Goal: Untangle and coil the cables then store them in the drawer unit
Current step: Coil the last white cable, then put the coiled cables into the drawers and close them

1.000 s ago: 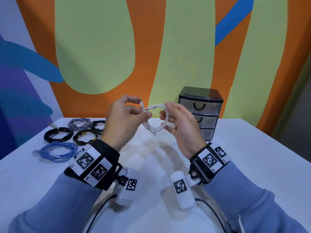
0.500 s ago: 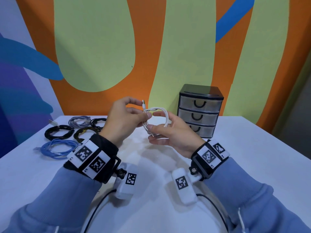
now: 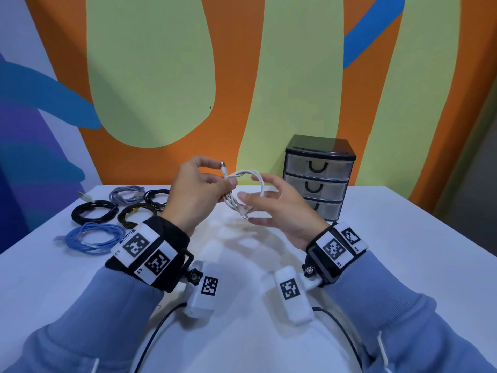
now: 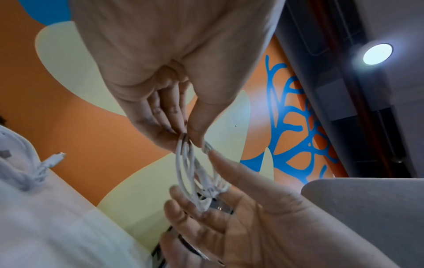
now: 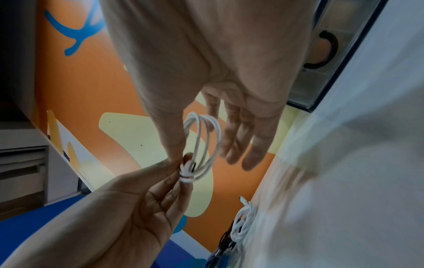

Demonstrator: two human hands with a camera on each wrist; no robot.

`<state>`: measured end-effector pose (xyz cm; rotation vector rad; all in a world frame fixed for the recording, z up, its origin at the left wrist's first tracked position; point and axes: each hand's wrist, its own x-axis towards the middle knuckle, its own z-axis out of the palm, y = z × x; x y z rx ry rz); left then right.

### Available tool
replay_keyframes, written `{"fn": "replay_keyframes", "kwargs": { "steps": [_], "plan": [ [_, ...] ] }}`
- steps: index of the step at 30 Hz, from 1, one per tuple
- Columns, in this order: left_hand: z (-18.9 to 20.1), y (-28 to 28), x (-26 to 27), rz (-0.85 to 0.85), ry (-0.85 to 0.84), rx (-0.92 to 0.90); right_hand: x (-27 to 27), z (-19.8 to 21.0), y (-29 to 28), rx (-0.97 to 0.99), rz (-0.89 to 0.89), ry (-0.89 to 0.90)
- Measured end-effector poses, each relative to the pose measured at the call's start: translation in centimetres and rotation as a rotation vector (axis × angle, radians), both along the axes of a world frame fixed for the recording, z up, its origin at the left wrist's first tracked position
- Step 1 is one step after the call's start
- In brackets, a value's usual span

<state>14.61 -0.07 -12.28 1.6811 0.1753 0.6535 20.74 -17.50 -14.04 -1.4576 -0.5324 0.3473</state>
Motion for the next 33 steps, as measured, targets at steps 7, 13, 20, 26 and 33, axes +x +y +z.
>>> {"fn": "replay_keyframes", "kwargs": {
  "steps": [7,13,20,26,33],
  "plan": [
    [-1.2,1.0,1.0,-0.095,0.286,0.148,2.0,2.3,-3.0,-0.120,-0.406,-0.437],
    [-0.7,1.2,1.7,-0.060,0.467,0.457,4.5,6.4,-7.9,-0.579,-0.544,-0.872],
    [1.4,0.7,0.9,-0.008,0.605,0.906,8.2,7.3,-11.4,-0.907,-0.458,-0.786],
    [2.3,0.4,0.8,0.015,0.487,0.928,7.4,7.5,-10.6,-0.982,-0.426,-0.789],
    [2.1,-4.7,1.7,-0.235,0.425,1.138,6.8,7.6,-8.0,-1.049,-0.321,-0.846]
  ]
}}
